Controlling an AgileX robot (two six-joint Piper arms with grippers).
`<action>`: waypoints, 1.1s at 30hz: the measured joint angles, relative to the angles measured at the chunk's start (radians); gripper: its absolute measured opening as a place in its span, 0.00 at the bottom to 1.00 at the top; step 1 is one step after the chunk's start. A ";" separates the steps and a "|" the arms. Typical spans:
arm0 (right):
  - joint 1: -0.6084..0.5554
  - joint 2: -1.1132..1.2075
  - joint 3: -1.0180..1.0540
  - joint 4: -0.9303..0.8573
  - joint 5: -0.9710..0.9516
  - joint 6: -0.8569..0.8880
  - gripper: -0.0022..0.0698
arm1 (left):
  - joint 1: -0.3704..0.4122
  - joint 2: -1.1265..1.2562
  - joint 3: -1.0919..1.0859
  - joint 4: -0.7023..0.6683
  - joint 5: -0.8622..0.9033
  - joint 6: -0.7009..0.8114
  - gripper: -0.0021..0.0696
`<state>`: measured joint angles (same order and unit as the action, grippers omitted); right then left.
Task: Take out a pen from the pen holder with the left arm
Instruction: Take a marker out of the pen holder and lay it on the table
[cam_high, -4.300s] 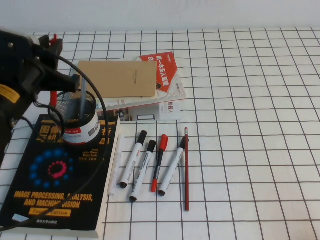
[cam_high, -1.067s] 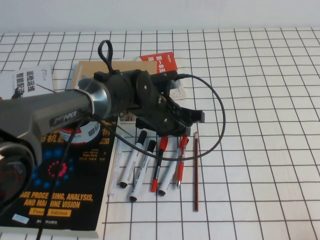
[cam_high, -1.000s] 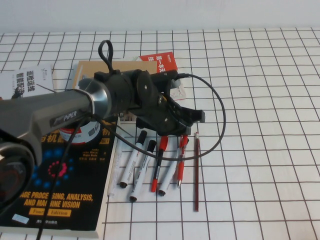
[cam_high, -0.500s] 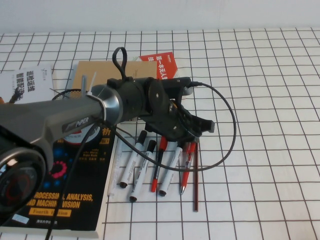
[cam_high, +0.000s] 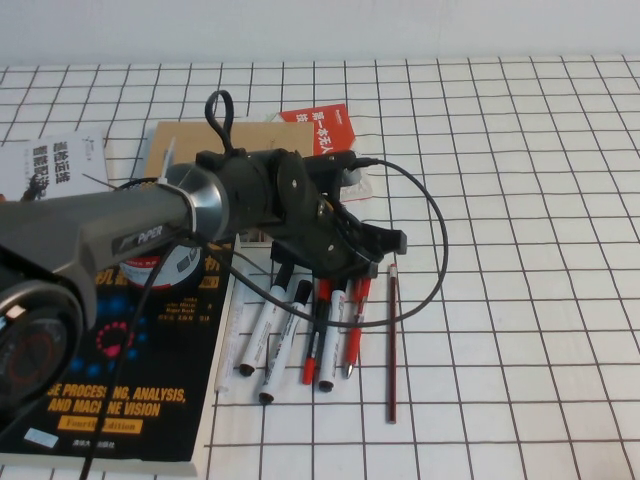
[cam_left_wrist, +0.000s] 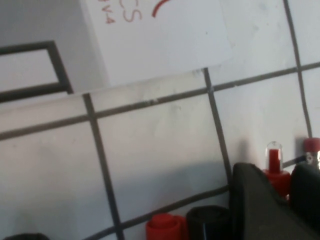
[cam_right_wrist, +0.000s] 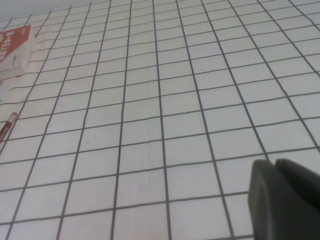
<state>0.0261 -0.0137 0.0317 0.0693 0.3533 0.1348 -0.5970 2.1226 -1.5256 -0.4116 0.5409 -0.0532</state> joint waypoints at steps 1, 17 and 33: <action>0.000 0.000 0.000 0.000 0.000 0.000 0.01 | 0.004 0.000 0.000 0.002 0.002 -0.003 0.19; 0.000 0.000 0.000 0.000 0.000 0.000 0.01 | 0.011 -0.010 -0.006 0.017 0.009 -0.003 0.62; 0.000 0.000 0.000 0.000 0.000 0.000 0.01 | -0.058 -0.386 0.166 0.259 -0.245 0.004 0.28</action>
<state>0.0261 -0.0137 0.0317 0.0693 0.3533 0.1348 -0.6547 1.7362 -1.3598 -0.1522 0.2962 -0.0490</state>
